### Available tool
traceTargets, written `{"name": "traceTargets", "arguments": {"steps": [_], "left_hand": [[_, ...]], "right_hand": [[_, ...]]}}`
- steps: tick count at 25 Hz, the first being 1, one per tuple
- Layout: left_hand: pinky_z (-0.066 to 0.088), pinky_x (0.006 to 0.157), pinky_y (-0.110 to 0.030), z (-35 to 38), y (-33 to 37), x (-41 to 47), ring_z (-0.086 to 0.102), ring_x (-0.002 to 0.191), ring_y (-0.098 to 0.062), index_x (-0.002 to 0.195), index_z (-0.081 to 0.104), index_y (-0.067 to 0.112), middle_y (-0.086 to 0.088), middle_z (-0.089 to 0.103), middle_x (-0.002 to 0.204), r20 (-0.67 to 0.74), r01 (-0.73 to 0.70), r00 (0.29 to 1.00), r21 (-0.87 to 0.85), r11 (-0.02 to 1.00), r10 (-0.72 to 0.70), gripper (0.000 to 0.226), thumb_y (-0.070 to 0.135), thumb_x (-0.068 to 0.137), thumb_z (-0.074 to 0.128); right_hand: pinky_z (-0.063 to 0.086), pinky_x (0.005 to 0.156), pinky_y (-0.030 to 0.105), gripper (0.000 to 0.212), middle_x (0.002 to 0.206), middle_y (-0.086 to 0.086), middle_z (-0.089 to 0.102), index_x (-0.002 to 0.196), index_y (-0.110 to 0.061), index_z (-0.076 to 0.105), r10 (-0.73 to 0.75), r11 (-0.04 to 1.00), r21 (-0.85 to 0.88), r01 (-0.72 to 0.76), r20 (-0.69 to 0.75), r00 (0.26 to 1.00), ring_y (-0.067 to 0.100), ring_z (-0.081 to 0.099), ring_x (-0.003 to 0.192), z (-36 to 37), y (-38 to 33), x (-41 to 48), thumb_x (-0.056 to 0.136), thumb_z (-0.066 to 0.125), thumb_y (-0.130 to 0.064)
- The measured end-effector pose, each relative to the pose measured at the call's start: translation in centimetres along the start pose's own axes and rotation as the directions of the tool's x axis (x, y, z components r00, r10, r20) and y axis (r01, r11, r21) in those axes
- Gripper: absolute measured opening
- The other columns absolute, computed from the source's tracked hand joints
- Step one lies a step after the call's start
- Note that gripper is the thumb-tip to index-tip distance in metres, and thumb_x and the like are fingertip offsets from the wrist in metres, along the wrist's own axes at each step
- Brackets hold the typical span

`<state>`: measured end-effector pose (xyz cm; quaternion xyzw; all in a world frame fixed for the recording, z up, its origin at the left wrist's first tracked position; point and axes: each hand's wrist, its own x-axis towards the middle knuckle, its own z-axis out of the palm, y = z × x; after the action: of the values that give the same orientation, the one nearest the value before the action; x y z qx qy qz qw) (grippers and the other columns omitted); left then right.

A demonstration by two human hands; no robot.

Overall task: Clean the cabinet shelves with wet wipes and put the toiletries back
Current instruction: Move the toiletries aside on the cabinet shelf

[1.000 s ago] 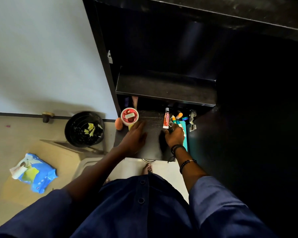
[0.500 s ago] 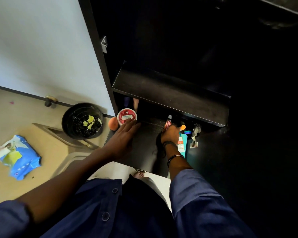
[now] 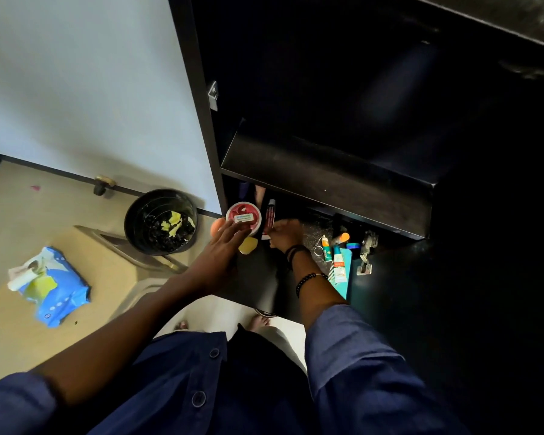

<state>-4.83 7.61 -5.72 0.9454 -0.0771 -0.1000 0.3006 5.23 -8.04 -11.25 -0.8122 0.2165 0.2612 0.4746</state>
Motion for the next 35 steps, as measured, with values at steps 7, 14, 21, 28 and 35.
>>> {"name": "traceTargets", "arguments": {"steps": [7,14,21,28,35], "left_hand": [[0.006,0.118,-0.043,-0.6,0.0,-0.7,0.007,0.146,-0.032,0.146,0.03,0.011,-0.014,0.021,0.155,0.023,-0.041,0.999,0.009,0.999,0.041,0.069,-0.002,0.084,0.057],[0.003,0.118,-0.035,0.5,4.7,-0.2,0.016,0.144,-0.035,0.143,0.035,0.003,-0.02,0.027,0.152,0.038,-0.165,0.985,-0.025,0.986,0.166,0.065,-0.007,0.081,0.051],[0.018,0.118,-0.043,2.1,5.6,0.7,0.018,0.144,-0.036,0.143,0.034,0.004,-0.019,0.03,0.15,0.111,-0.247,0.961,-0.06,0.967,0.253,0.062,-0.007,0.083,0.045],[0.021,0.116,-0.038,1.8,4.6,0.4,0.024,0.142,-0.032,0.14,0.04,0.006,-0.017,0.035,0.148,0.123,-0.216,0.968,-0.048,0.975,0.22,0.054,-0.002,0.088,0.048],[0.02,0.114,-0.028,1.9,3.9,-0.3,0.03,0.139,-0.027,0.139,0.043,0.008,-0.013,0.039,0.145,0.142,-0.22,0.965,-0.029,0.975,0.222,0.047,0.005,0.092,0.047]], "right_hand": [[0.046,0.083,0.03,0.028,0.095,0.01,0.062,0.109,0.0,0.061,-0.052,0.998,0.011,0.054,-0.145,0.988,0.019,0.056,0.091,-0.5,0.5,-2.4,0.082,0.064,-0.005],[0.042,0.097,0.043,0.043,0.13,0.017,0.047,0.121,-0.009,0.06,-0.348,0.908,-0.409,0.094,-0.609,0.713,0.036,0.042,0.114,-7.1,4.2,-6.4,0.079,0.064,-0.015],[0.047,0.09,0.034,0.025,0.124,0.015,0.057,0.115,-0.009,0.063,-0.308,0.925,-0.358,0.129,-0.507,0.805,0.033,0.058,0.108,-10.9,4.8,-5.4,0.092,0.056,-0.014],[0.051,0.076,0.034,0.016,0.101,0.015,0.07,0.099,-0.014,0.068,-0.257,0.911,-0.408,0.059,-0.449,0.856,0.035,0.065,0.092,-11.0,4.9,-4.7,0.085,0.06,-0.009],[0.045,0.08,0.033,0.017,0.107,0.018,0.064,0.102,-0.005,0.063,-0.31,0.886,-0.453,0.095,-0.429,0.848,0.036,0.061,0.097,-10.4,4.8,-4.5,0.089,0.053,-0.005]]}}
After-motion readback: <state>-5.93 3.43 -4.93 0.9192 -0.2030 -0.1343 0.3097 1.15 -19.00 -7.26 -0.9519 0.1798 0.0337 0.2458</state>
